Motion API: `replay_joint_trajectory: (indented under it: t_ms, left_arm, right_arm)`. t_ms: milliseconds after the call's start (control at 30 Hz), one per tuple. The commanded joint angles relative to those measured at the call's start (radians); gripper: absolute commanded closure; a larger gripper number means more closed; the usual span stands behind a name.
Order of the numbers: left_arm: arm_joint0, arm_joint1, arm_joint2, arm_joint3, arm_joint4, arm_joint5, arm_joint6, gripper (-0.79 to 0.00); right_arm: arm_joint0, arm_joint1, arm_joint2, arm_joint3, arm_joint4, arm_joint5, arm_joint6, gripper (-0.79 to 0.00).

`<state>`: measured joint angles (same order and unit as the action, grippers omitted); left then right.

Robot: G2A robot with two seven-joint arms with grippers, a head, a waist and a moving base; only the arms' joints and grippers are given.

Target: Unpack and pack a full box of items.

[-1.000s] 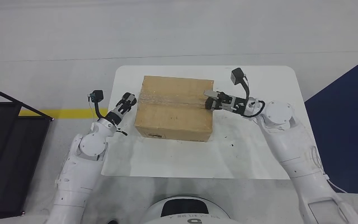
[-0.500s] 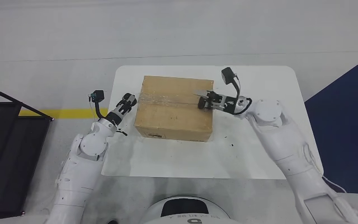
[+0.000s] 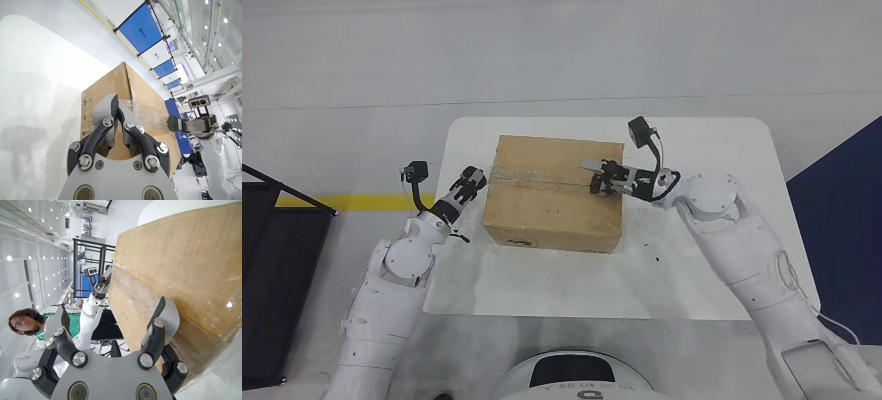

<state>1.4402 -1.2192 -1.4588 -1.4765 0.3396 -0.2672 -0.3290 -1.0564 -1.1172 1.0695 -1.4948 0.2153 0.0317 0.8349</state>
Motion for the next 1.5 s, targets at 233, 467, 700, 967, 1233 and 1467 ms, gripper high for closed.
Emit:
replay_joint_trajectory:
  t_ms: [233,467,700,967,1233,1467]
  left_arm:
    - [0.000,0.000,0.000,0.000,0.000,0.000,0.000,0.000]
    - [0.000,0.000,0.000,0.000,0.000,0.000,0.000,0.000]
    - [0.000,0.000,0.000,0.000,0.000,0.000,0.000,0.000]
    - [0.000,0.000,0.000,0.000,0.000,0.000,0.000,0.000]
    - [0.000,0.000,0.000,0.000,0.000,0.000,0.000,0.000]
    - [0.000,0.000,0.000,0.000,0.000,0.000,0.000,0.000]
  right_arm:
    - [0.174,-0.076,-0.210,0.121,0.058,0.088,-0.037,-0.785]
    - [0.257,-0.132,-0.301,0.216,0.127,0.094,-0.068,-0.785]
    - [0.327,-0.188,-0.378,0.290,0.182,0.099,-0.083,-0.785]
    - [0.419,-0.280,-0.478,0.437,0.246,0.074,-0.125,-0.785]
    - [0.484,-0.369,-0.547,0.572,0.275,0.025,-0.158,-0.785]
    - [0.522,-0.442,-0.579,0.674,0.301,-0.029,-0.176,-0.785]
